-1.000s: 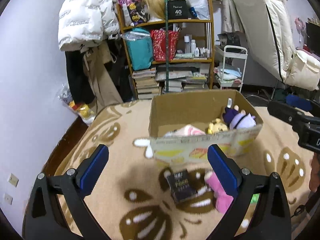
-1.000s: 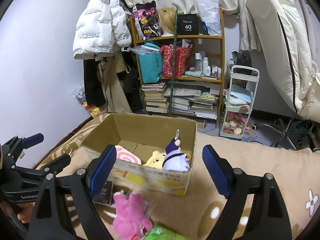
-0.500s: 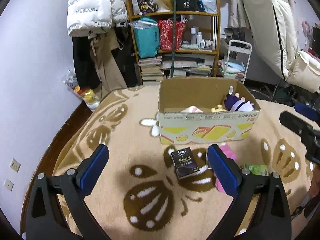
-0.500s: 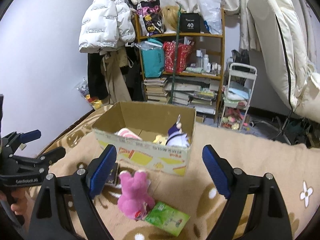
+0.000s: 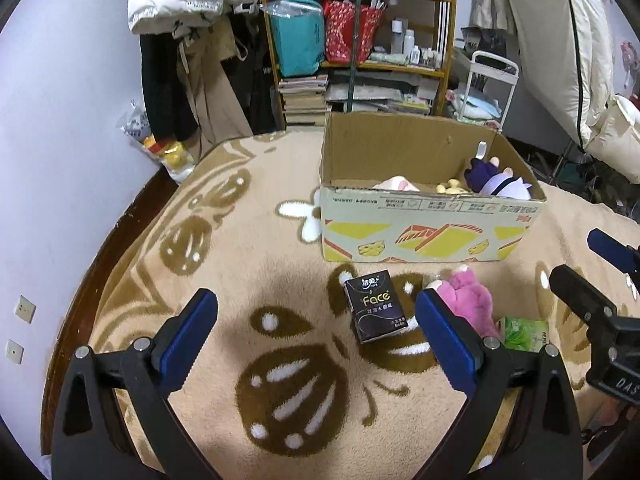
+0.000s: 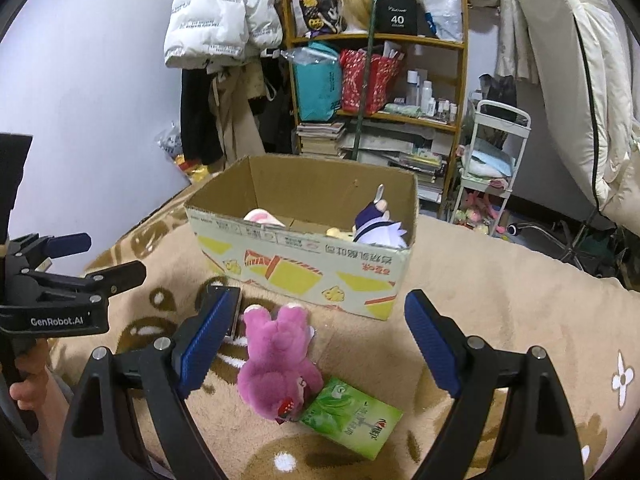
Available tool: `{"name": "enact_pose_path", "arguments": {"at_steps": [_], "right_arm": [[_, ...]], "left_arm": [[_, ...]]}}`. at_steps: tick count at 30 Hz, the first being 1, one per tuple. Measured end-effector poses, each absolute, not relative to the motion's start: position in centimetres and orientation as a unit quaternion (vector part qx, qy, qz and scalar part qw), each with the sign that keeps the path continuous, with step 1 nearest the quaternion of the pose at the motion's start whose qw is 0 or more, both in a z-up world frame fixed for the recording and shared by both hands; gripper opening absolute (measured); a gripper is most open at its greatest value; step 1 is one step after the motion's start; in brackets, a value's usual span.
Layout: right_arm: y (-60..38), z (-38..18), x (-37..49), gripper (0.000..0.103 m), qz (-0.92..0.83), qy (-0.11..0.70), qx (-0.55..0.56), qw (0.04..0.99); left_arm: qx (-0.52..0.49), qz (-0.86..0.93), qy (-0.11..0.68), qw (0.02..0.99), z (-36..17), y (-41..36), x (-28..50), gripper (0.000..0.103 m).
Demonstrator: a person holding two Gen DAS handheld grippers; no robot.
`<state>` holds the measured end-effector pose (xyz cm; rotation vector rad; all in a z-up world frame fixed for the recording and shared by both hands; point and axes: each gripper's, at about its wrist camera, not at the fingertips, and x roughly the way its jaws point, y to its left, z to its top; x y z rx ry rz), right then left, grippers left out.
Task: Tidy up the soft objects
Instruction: 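Move both tools back toward the black tissue pack and pink bear plush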
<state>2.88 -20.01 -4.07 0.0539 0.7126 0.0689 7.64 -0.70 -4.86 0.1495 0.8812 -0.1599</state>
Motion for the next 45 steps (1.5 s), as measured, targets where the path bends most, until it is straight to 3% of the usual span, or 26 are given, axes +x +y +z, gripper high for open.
{"name": "enact_pose_path", "arguments": {"at_steps": [45], "right_arm": [[-18.1,-12.8,8.2,0.092,0.062,0.466,0.035,0.882]], "left_arm": [[0.101,-0.084,0.571,0.811,-14.2,-5.2,14.5,0.098]]}}
